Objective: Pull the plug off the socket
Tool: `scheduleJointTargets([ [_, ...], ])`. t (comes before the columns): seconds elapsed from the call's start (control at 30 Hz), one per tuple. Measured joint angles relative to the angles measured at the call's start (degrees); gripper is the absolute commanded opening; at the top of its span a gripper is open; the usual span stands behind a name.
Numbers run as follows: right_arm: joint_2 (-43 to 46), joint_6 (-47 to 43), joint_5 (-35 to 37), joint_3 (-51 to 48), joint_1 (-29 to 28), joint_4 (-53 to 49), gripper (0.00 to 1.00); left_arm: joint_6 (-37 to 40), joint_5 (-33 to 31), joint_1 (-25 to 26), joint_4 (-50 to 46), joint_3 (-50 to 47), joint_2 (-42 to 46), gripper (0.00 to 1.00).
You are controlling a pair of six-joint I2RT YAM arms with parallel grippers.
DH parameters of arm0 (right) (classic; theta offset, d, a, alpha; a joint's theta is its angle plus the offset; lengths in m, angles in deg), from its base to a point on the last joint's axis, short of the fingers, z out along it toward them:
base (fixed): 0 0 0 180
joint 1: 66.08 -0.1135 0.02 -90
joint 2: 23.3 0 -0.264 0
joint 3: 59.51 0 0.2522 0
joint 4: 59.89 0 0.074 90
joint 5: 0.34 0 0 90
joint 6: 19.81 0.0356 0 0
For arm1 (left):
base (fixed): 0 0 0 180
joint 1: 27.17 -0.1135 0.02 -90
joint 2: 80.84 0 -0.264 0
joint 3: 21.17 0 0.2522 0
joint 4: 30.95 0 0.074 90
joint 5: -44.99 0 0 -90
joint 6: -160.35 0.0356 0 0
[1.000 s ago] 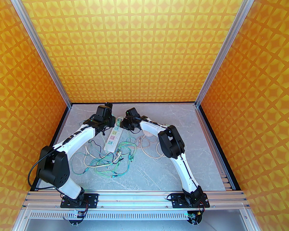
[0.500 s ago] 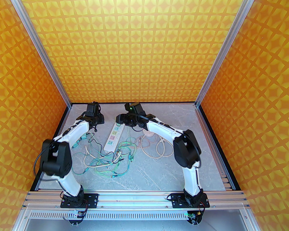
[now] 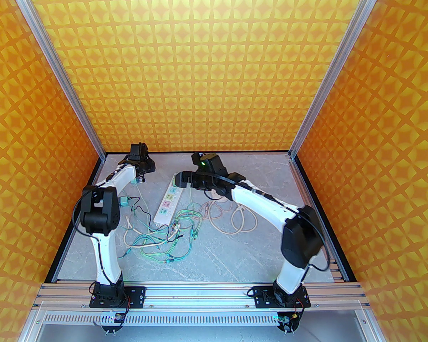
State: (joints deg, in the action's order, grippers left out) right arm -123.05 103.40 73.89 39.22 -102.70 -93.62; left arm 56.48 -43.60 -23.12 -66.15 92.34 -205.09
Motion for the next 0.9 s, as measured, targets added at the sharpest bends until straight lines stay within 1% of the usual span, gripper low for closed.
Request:
scheduleJointTargets([
  [0.17,3.37,-1.62,3.43,-1.18,0.00,-2.60,0.99,-0.92,3.34,-1.33,-1.33,4.48,-5.46,0.21],
  [0.27,4.15,-2.25,4.85,-1.60,0.00,-3.48,0.98,-1.22,4.72,-1.79,-2.21,5.60,-7.15,0.23],
  [0.53,4.20,-2.45,5.99,-1.81,0.00,-4.72,0.98,-2.08,6.80,-2.25,-3.78,7.08,-8.11,0.38],
  [0.67,4.17,-2.45,5.97,-1.81,0.00,-4.74,0.99,-2.23,7.39,-2.49,-4.09,7.08,-8.15,0.40],
  [0.7,4.17,-2.45,5.97,-1.81,0.00,-4.74,0.99,-2.21,7.43,-2.58,-4.11,7.08,-8.15,0.44],
  [0.8,4.17,-2.43,5.97,-1.81,0.00,-4.72,0.98,-2.43,7.63,-2.86,-4.39,7.08,-8.15,0.45],
  [0.83,4.17,-2.43,5.97,-1.81,0.00,-4.72,0.98,-2.40,7.65,-2.95,-4.55,7.08,-8.15,0.47],
  [0.9,4.17,-2.40,5.95,-1.81,0.00,-4.72,0.98,-2.29,7.76,-3.08,-4.81,7.08,-8.15,0.56],
])
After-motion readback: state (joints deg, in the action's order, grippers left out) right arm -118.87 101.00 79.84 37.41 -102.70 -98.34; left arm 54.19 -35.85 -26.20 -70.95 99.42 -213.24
